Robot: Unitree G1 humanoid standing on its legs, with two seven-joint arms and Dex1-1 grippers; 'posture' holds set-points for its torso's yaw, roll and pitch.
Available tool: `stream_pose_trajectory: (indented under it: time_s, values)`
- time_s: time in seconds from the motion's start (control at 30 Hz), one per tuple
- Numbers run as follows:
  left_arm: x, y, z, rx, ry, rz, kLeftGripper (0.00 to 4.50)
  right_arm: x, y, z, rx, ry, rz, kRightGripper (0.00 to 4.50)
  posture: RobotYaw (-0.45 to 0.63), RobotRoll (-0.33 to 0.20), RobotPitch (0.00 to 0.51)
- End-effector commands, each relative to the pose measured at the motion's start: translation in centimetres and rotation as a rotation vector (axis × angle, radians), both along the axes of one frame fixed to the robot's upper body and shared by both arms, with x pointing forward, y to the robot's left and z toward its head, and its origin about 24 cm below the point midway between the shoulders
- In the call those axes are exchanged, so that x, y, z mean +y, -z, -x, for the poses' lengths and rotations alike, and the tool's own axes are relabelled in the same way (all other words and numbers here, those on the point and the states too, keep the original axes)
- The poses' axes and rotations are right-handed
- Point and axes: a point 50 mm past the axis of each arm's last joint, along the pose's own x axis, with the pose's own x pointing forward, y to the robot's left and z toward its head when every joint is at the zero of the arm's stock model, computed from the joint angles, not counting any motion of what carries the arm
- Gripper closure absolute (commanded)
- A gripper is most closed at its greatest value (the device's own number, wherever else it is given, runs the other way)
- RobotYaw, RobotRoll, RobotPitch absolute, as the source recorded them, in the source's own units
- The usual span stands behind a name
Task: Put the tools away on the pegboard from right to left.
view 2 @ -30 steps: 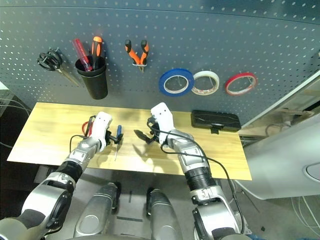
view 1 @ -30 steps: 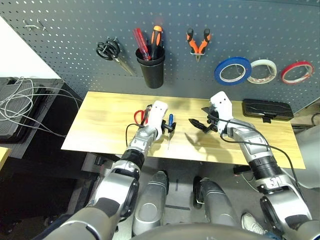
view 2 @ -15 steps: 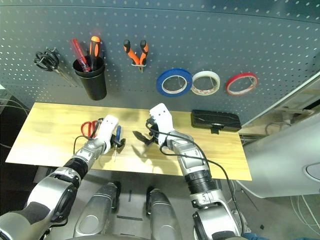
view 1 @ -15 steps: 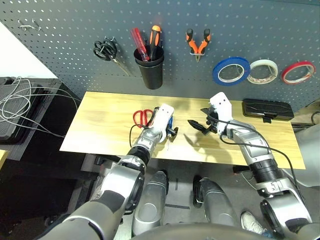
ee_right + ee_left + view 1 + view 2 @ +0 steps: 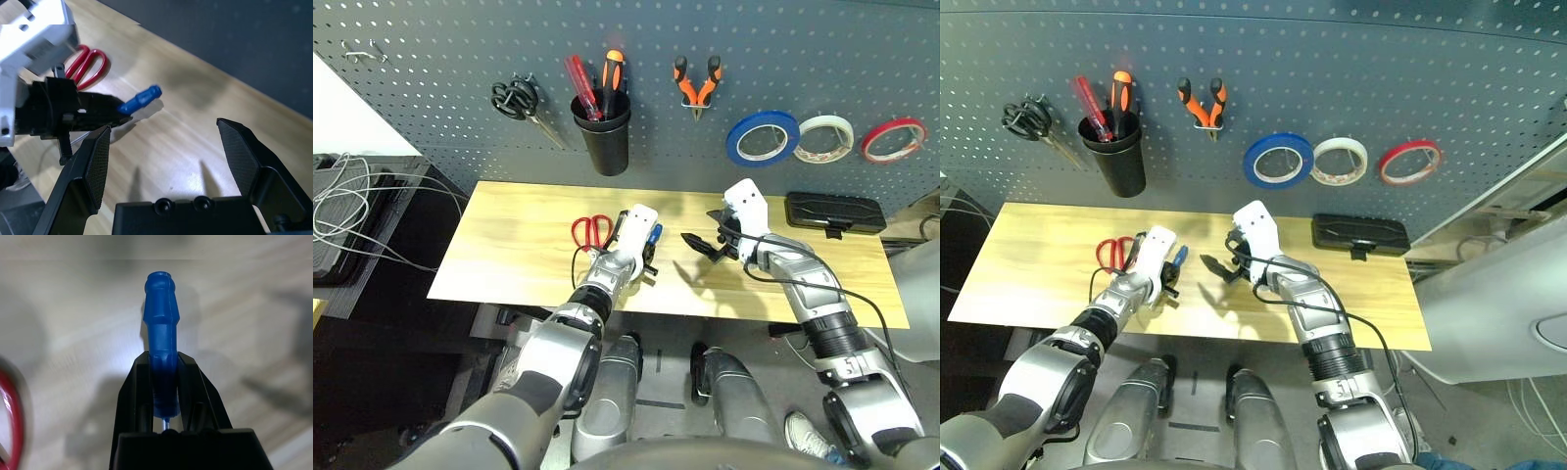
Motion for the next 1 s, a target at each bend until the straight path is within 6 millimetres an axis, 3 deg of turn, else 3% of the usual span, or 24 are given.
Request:
stream_pose_trajectory:
  time_s: [0.03, 0.33, 0.53, 0.77, 1.0]
  values:
    - [0.6, -0.4, 0.8, -0.096, 0.003, 0.081, 3.91, -0.2, -0.6, -0.3, -0.025, 0.001, -0.030, 0.00, 0.08, 0.000, 0.240]
    - [2.0, -3.3, 3.0, -0.308, 0.028, 0.165, 3.91, -0.4, -3.0, -0.6, -0.187, -0.054, -0.102, 0.00, 0.10, 0.000, 0.230]
    - [1.7, -5.1, 4.3, -0.409, 0.179, 0.176, 3.91, -0.7, -4.5, -0.6, -0.261, -0.092, -0.135, 0.00, 0.10, 0.000, 0.226]
    - [2.1, -8.8, 4.0, -0.628, 0.189, 0.244, 3.91, 0.1, -6.2, -0.6, -0.291, -0.166, -0.180, 0.00, 0.10, 0.000, 0.224]
    - [2.3, -13.4, 3.2, -0.848, 0.214, 0.249, 3.91, 0.4, -6.1, 0.3, -0.252, -0.265, -0.158, 0.00, 0.10, 0.000, 0.227]
